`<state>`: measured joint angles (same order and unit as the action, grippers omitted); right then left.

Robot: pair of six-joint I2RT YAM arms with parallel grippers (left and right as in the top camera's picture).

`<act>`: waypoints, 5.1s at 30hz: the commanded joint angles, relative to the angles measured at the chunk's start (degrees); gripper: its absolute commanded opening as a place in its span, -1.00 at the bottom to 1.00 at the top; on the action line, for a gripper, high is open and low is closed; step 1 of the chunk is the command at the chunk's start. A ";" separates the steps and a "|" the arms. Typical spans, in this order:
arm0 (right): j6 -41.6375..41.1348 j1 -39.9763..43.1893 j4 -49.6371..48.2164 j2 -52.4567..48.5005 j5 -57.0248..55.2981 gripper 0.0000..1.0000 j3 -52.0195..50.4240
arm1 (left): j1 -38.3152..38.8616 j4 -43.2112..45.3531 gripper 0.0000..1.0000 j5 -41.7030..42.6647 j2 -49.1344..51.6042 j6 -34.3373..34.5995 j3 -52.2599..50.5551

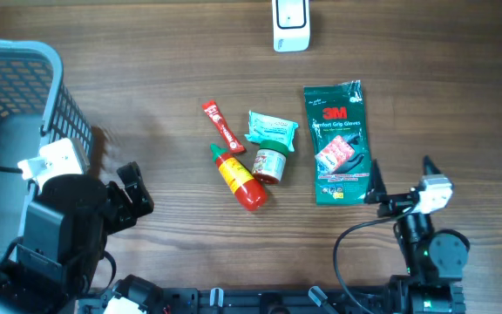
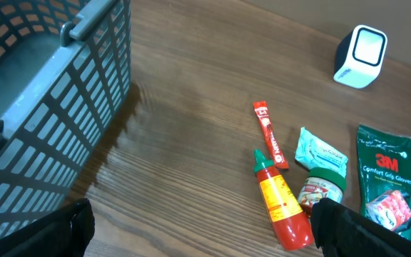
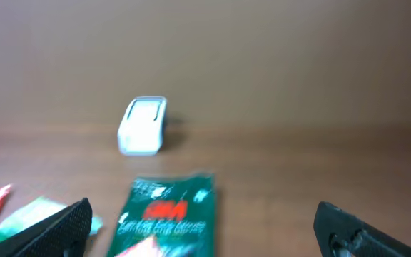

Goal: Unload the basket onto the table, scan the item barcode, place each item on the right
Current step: 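Reach the right gripper to the orange tissue pack and grasp it, then lift the tissue pack with the right gripper toward the white scanner, then hold the orange tissue pack in front of the white scanner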

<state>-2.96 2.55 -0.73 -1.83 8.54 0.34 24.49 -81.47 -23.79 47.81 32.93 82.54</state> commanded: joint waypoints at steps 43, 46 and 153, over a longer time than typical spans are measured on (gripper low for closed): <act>-41.88 -4.72 -3.54 -75.30 32.11 -0.72 31.39 | 0.37 -0.04 1.00 -0.94 0.13 0.76 -0.04; -37.48 -4.72 -3.54 -64.74 44.35 -0.84 31.36 | 0.37 -0.04 1.00 -0.94 0.13 0.76 -0.04; -6.60 19.87 48.70 -128.15 -47.82 -0.92 104.54 | 0.37 -0.04 1.00 -0.94 0.13 0.76 -0.04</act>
<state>-0.69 16.03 45.58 -132.33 -46.92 105.14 24.49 -81.52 -23.83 47.83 32.95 82.54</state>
